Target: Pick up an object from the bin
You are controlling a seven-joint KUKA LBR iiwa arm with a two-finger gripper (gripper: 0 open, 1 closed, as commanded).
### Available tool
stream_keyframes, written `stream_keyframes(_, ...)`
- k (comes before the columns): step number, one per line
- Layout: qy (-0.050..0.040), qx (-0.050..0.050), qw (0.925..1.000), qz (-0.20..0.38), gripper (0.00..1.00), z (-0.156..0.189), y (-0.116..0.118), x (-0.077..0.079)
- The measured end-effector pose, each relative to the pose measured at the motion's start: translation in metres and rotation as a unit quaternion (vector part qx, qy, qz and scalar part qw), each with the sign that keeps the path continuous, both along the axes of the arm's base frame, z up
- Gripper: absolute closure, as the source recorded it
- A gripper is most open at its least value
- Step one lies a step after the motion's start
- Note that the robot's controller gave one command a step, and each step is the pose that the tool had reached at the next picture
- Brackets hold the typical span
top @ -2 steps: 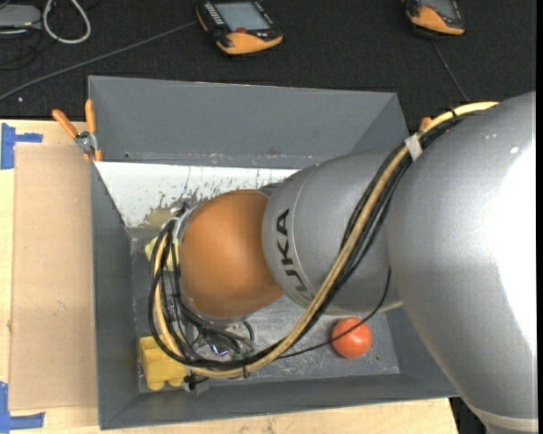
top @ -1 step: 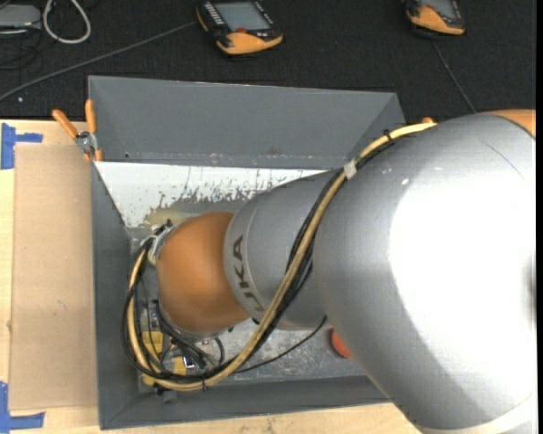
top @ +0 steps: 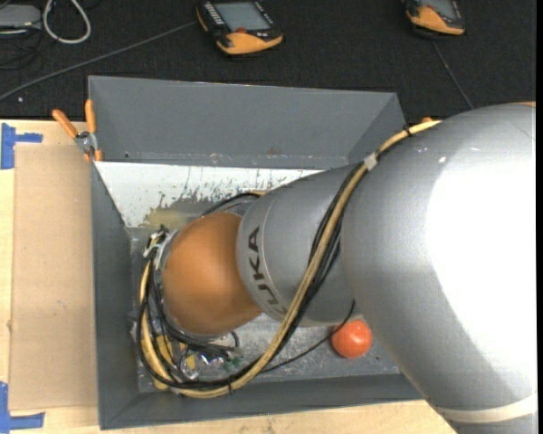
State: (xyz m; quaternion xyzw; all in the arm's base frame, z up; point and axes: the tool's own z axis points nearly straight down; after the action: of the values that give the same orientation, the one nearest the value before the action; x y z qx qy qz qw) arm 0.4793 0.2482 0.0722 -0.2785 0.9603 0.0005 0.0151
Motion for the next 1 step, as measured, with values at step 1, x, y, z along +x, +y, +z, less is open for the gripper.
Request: stream_keyframes(1,0.0067,0.003,0.9797,-0.200,1.00,-0.0031,0.0040,0.0031)
